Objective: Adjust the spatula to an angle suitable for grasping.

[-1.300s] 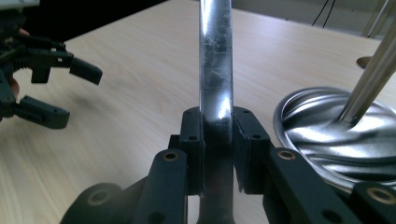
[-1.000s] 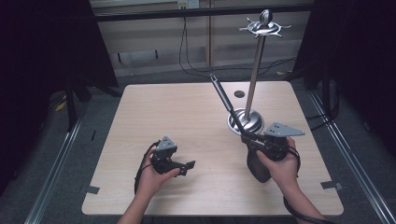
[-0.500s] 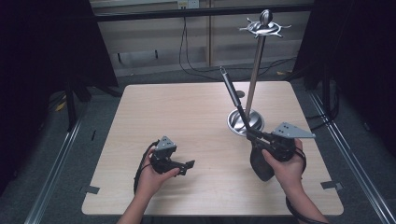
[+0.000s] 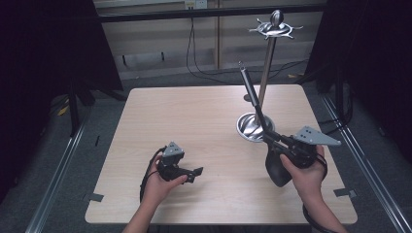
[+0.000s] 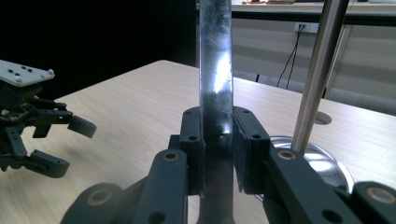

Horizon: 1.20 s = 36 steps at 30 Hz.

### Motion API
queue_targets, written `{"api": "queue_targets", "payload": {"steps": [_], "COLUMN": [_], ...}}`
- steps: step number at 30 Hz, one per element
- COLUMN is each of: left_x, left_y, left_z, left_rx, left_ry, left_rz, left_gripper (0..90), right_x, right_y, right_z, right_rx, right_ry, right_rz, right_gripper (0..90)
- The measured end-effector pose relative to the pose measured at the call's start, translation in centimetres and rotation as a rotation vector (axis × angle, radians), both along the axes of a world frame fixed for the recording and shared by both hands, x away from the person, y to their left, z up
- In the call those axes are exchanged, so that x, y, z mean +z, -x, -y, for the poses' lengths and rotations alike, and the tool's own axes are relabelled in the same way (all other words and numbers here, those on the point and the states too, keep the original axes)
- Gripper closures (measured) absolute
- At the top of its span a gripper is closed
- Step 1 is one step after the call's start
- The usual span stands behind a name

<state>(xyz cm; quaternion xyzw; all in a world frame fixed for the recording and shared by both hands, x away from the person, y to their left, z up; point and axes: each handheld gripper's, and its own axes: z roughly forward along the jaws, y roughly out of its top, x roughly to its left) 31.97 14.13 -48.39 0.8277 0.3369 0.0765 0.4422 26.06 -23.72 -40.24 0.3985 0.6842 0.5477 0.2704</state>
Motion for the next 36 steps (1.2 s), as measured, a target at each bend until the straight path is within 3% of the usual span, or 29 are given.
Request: {"api": "queue_targets", "payload": {"steps": [24,36], "left_x": [-0.4,-0.4], "left_y": [0.0,-0.1], "left_z": [0.2,0.1], "left_rx": [-0.005,-0.006], "left_ry": [-0.004,-0.016], "left_rz": [-0.011,-0.016], "left_gripper": [2.5,2.5], "right_x": [2.9,4.3], "right_y": [1.4,1.3], "right_z": [2.5,2.8], "right_rx": [-0.008,-0.039], "right_ry": [0.004,-0.034], "right_rz": [0.042,0.089], "right_gripper": [75.9,75.9]}}
